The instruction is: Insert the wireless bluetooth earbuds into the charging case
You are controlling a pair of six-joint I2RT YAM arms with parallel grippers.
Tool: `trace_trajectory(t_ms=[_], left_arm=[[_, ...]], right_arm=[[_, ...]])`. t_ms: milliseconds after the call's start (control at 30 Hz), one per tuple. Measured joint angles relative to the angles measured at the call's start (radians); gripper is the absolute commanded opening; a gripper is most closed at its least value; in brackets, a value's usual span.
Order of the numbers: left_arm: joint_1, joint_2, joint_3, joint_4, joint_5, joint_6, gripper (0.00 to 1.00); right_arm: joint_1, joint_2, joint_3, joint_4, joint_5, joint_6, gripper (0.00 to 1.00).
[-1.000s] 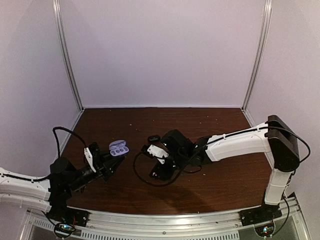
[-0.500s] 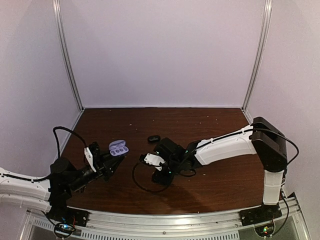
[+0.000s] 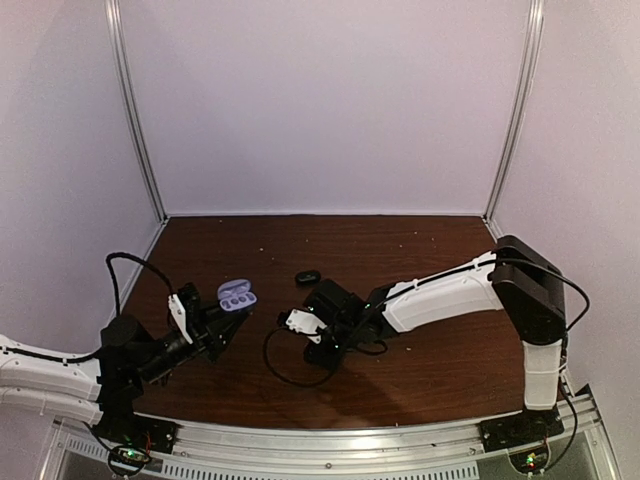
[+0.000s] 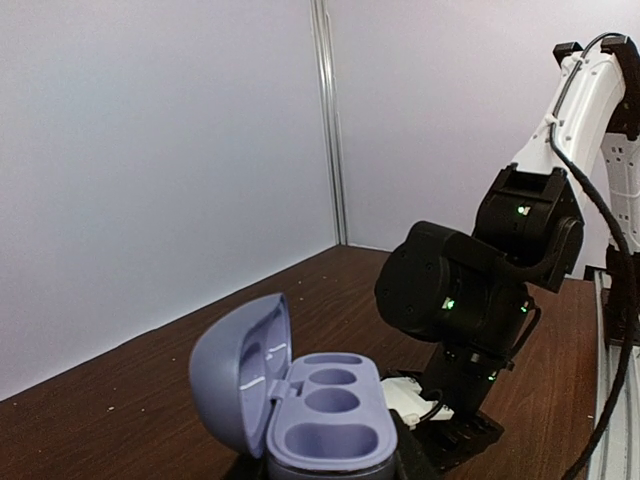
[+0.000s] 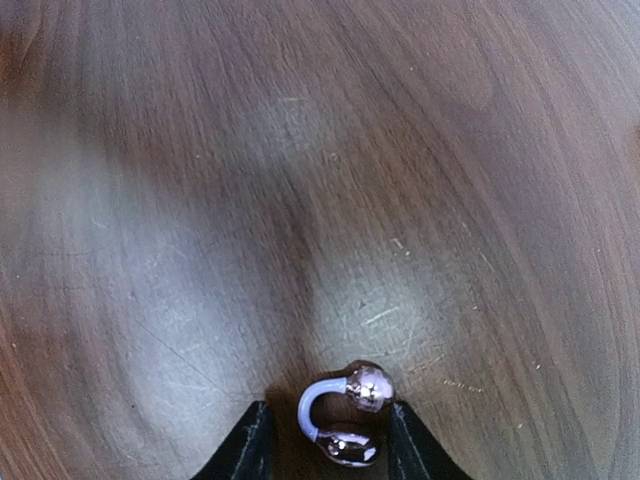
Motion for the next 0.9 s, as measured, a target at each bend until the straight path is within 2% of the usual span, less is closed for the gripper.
trace_trajectory(t_ms=[233, 367, 667, 900], left_arm=[[0.012, -0.003, 0.0, -0.008, -0.007, -0.013, 0.0], [0.017, -0.003, 0.0, -0.021, -0.008, -0.018, 0.0], [0.02, 0.011, 0.0, -0.022, -0.006, -0.024, 0.0], [0.024, 0.052, -0.005, -0.008, 0.029, -0.026, 0.0]], right_arm=[[0.0, 0.006, 0.005, 0.007, 0.015, 0.002, 0.24], [-0.004, 0.006, 0.005, 0.007, 0.022, 0.001, 0.21], [-0.03, -0.03, -0.038, 0.003, -0.004, 0.008, 0.19], [-0.06, -0.142, -0.11, 0.001, -0.068, 0.027, 0.19]])
